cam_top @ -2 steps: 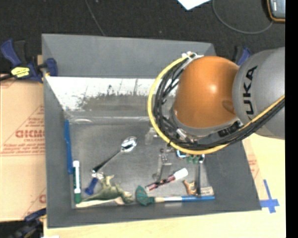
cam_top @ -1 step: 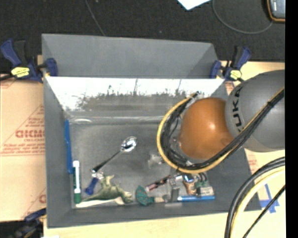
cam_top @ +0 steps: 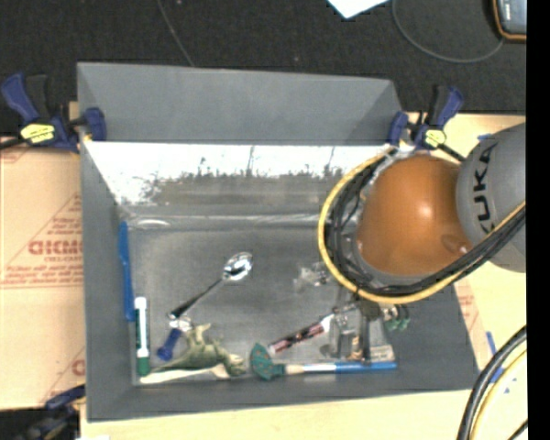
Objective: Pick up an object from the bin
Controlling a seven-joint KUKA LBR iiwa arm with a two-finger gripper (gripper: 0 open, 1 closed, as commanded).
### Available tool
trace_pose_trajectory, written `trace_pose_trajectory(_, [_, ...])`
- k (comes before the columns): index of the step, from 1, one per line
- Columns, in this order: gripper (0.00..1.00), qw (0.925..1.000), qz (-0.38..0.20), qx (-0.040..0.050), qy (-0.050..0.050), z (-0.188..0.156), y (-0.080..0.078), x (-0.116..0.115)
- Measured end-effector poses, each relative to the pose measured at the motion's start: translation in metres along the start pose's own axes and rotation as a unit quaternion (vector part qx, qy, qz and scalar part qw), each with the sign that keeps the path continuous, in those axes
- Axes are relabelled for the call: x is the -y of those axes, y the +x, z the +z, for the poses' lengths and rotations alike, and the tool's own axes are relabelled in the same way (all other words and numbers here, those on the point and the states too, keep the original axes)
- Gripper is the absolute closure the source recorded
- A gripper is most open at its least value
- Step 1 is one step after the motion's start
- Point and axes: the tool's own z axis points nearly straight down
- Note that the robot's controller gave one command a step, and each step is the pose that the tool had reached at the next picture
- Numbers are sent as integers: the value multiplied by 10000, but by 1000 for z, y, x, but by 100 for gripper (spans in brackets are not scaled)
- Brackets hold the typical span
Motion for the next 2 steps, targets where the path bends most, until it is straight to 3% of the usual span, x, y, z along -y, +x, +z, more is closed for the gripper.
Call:
trace_pose_trajectory(1, [0,9999,-102,-76,-12,58,-16,12])
trace_pose_trajectory(2, [0,9982,-593,10,2,93,-27,10])
